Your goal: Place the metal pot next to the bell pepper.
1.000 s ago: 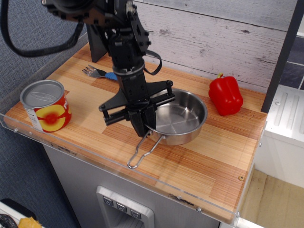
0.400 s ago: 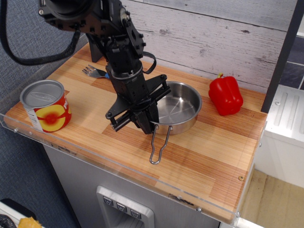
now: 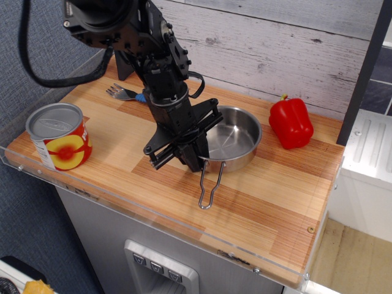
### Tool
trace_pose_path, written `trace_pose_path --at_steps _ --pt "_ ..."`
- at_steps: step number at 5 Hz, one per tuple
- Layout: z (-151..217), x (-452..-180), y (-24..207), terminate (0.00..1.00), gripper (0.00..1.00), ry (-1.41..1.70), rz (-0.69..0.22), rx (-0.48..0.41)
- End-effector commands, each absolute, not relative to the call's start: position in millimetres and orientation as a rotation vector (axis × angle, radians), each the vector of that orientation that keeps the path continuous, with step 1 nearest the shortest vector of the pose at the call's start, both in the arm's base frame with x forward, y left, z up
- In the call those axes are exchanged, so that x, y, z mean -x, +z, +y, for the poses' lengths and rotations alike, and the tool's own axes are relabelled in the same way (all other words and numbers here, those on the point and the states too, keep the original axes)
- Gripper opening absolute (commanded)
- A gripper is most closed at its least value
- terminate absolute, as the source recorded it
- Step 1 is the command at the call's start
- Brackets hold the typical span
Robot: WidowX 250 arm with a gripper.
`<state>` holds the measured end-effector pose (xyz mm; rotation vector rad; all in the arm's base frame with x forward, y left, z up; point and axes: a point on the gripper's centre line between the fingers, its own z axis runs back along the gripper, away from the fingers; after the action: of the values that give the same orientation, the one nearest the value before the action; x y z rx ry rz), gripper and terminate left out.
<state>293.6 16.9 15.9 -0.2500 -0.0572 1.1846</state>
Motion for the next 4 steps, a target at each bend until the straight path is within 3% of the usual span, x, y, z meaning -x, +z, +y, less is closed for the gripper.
trace_pose_path --at_steps 1,3,4 --pt "39.2 -319.3 21.9 0.00 0.00 1.187 -0.105 0.229" --pt "40.7 -324.2 20.3 0.00 0.00 1.114 -0.057 0.160" --pt "39.4 -321.1 26.5 0.00 1.00 1.109 -0.031 0.202"
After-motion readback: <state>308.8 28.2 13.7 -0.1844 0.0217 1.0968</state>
